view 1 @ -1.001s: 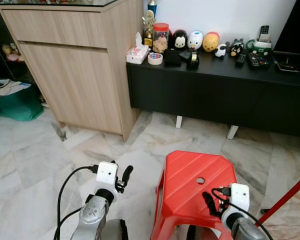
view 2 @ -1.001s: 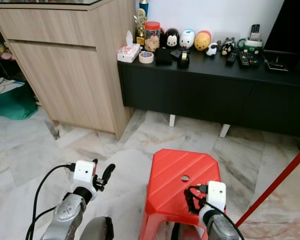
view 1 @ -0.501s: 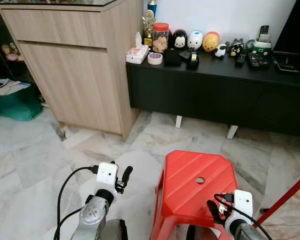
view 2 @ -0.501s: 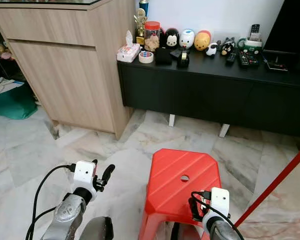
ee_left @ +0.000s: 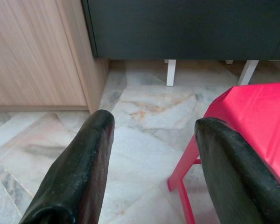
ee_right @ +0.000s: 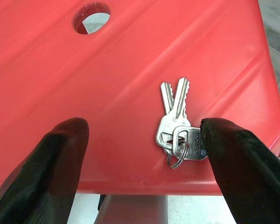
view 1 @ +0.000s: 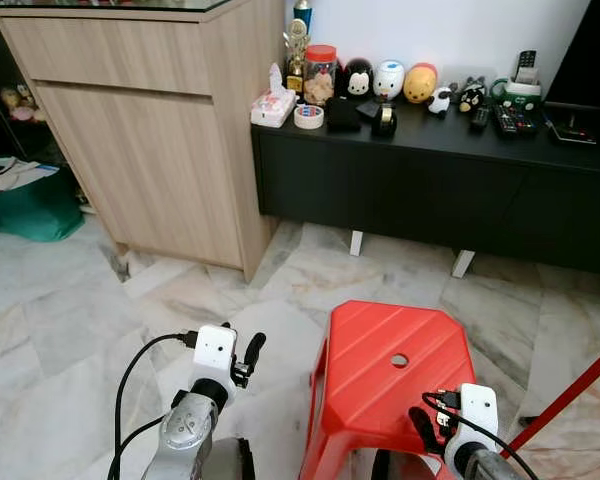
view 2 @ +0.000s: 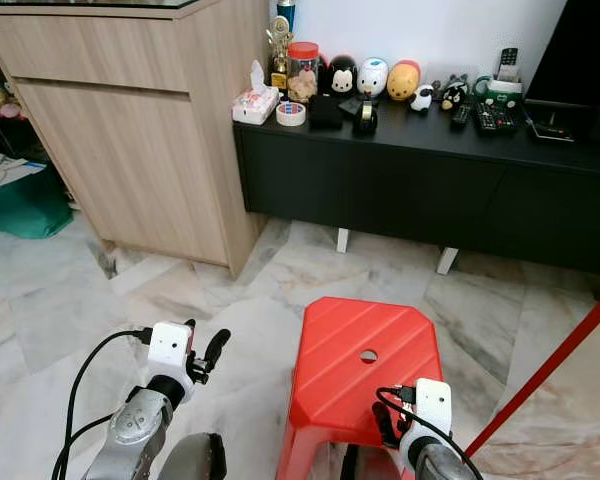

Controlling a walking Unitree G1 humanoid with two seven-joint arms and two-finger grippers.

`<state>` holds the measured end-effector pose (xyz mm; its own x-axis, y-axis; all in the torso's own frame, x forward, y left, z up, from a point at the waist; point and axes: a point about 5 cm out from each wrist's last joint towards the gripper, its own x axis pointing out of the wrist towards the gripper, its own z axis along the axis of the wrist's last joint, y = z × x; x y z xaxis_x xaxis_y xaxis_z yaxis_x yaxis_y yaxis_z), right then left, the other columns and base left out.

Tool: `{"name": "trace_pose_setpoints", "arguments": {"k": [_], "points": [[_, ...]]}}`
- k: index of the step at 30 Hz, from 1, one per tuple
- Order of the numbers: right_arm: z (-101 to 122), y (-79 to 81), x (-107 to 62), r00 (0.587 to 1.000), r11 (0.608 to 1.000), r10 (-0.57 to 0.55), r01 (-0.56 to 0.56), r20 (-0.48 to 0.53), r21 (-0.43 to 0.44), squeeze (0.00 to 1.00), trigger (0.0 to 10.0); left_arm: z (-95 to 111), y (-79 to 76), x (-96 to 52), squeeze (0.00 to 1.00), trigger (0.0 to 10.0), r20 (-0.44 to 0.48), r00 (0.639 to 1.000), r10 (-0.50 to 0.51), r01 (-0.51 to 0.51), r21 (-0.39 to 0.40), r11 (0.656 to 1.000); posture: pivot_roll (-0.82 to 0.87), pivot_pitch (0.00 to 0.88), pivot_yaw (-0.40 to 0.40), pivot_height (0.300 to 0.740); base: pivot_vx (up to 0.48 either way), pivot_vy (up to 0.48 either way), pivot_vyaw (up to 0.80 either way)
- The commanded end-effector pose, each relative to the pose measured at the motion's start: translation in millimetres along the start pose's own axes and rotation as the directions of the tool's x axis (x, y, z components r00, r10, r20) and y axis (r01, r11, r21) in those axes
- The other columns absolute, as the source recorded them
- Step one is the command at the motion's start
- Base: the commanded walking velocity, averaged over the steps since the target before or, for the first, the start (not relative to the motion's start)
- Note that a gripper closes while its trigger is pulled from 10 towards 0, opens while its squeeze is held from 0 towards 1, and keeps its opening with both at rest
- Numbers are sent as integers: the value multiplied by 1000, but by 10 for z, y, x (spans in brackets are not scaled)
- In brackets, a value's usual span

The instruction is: Hang keys on a hook

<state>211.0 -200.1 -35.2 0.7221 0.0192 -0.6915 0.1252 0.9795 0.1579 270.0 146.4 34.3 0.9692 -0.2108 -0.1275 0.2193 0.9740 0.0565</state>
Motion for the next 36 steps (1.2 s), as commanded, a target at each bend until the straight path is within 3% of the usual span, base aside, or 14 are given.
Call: {"name": "trace_pose_setpoints", "arguments": {"k": [1, 2, 3, 4, 5, 6, 8, 9, 10, 23, 24, 25, 26, 36], "points": [[21, -31, 15, 1000, 1000, -15, 15, 0, -2, 0, 10000, 8, 1, 17, 0, 10000, 5, 1000, -5, 5, 8, 1000, 18, 0, -37, 603, 0, 0, 0], [23, -34, 18, 1000, 1000, -16, 16, 0, -2, 0, 10000, 7, 2, 17, 0, 10000, 4, 1000, -4, 4, 8, 1000, 18, 0, -37, 603, 0, 0, 0], [27, -43, 23, 1000, 1000, -20, 20, 2, 0, 0, 7882, 7, 1, 17, 0, 10000, 4, 1000, -4, 4, 7, 1000, 18, 0, -37, 603, 0, 0, 0], [29, -46, 25, 1000, 1000, -21, 21, 2, 0, 0, 7882, 7, 1, 17, 0, 10000, 4, 1000, -4, 4, 7, 1000, 18, 0, -37, 603, 0, 0, 0], [30, -48, 27, 1000, 1000, -22, 22, 2, 1, 0, 1059, 7, 1, 17, 0, 10000, 5, 1000, -4, 4, 7, 1000, 18, 0, -37, 603, 0, 0, 0], [32, -49, 29, 1000, 1000, -22, 22, 2, 0, 0, 0, 7, 0, 17, 0, 10000, 5, 1000, -4, 4, 7, 1000, 18, 0, -37, 603, 0, 0, 0], [36, -44, 33, 1000, 1000, -21, 21, 1, -1, 0, 0, 10, 2, 17, 0, 10000, 6, 1000, -5, 5, 8, 1000, 18, 0, -36, 603, 0, 0, 0], [35, -41, 35, 1000, 1000, -21, 21, -1, -2, 0, 4627, 10, 3, 15, 0, 10000, 6, 1000, -4, 4, 8, 1000, 18, 0, -36, 603, 0, 0, 0], [33, -39, 35, 1000, 1000, -21, 21, -2, -2, 0, 10000, 9, 3, 13, 0, 10000, 6, 1000, -4, 4, 8, 1000, 18, 0, -36, 603, 0, 0, 0], [6, -19, 48, 999, 1000, -24, 24, -24, -4, 0, 10000, 9, 11, 11, 0, 10000, 5, 1000, -2, 2, 8, 1000, 20, 0, -33, 603, 0, 0, 0], [5, -16, 50, 999, 1000, -24, 24, -23, -3, 0, 4235, 9, 11, 11, 0, 10000, 5, 1000, -3, 2, 9, 1000, 20, 0, -33, 603, 0, 0, 0], [5, -15, 51, 999, 1000, -23, 23, -23, -3, 0, 4235, 9, 12, 11, 0, 10000, 5, 1000, -3, 3, 9, 1000, 20, 0, -33, 603, 0, 0, 0], [5, -15, 52, 999, 1000, -23, 23, -23, -3, 0, 745, 9, 11, 11, 0, 10000, 5, 1000, -3, 3, 9, 1000, 20, 0, -33, 603, 0, 0, 0], [-12, -1, 57, 999, 1000, -16, 16, -34, -6, 0, 1373, 8, 11, 12, 0, 10000, 4, 1000, -2, 2, 7, 1000, 20, 0, -34, 603, 0, 0, 0]]}}
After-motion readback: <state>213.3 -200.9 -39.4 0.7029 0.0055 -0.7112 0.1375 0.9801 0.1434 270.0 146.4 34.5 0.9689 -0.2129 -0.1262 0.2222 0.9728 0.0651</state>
